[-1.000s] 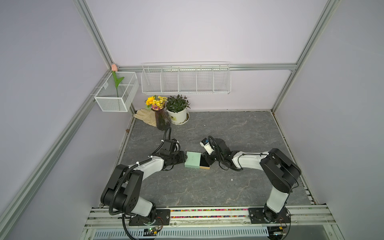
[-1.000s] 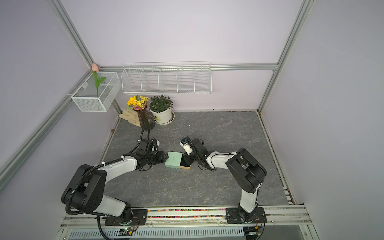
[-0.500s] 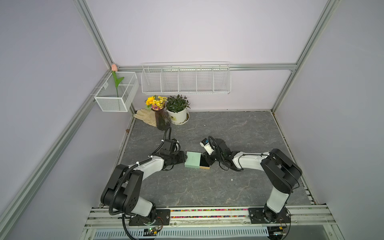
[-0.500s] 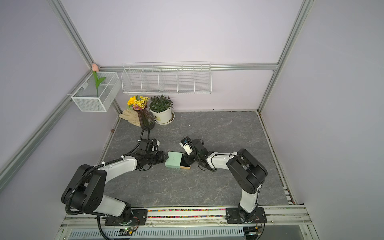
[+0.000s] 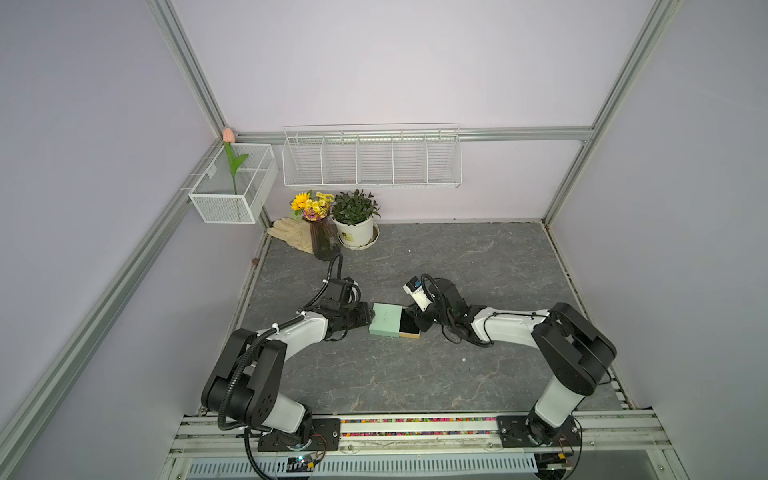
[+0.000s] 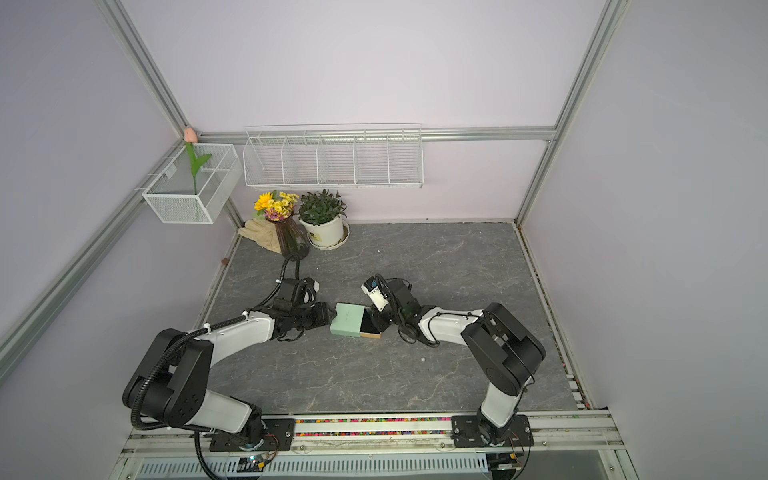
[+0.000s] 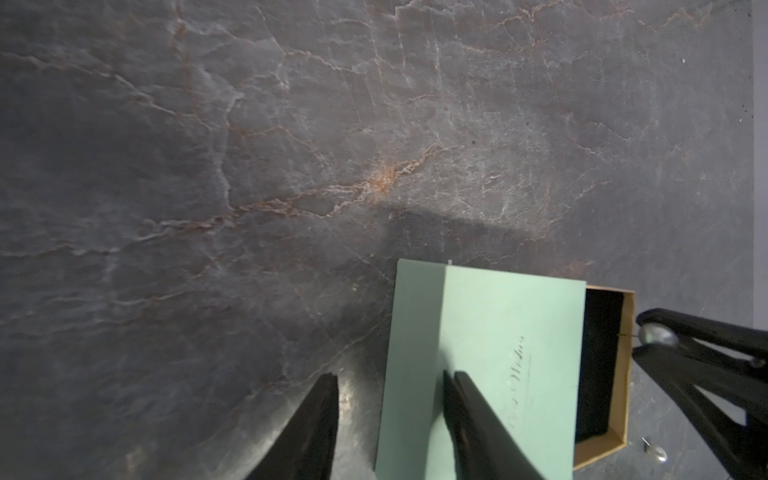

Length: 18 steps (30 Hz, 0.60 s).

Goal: Place the earrings into the drawer-style jewelry box
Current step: Insert the earring into the inner lining.

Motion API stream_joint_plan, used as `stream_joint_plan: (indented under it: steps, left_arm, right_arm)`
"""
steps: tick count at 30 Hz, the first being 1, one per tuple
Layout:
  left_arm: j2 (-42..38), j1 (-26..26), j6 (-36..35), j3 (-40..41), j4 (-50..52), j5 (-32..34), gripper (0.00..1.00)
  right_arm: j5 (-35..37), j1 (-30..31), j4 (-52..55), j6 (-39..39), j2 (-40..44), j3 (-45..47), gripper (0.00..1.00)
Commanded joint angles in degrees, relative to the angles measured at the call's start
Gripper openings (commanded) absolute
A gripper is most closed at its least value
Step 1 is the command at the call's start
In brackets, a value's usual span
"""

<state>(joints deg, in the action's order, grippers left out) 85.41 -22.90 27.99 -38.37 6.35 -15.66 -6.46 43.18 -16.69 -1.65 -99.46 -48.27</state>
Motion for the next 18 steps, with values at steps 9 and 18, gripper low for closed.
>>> stream_joint_plan:
  steps: [9,18]
  left_arm:
    - [0.6,-0.2,-0.3,-0.4,1.7,1.6,0.46]
    - [0.6,-0.2,-0.4,-0.4,1.7,1.6,0.46]
  right_arm:
    - [-0.4,0.3,1.1,1.0,-2.9,-1.7,0.07]
    - [-0.2,0.3,1.5,1.0,-4.0,-3.5,0.07]
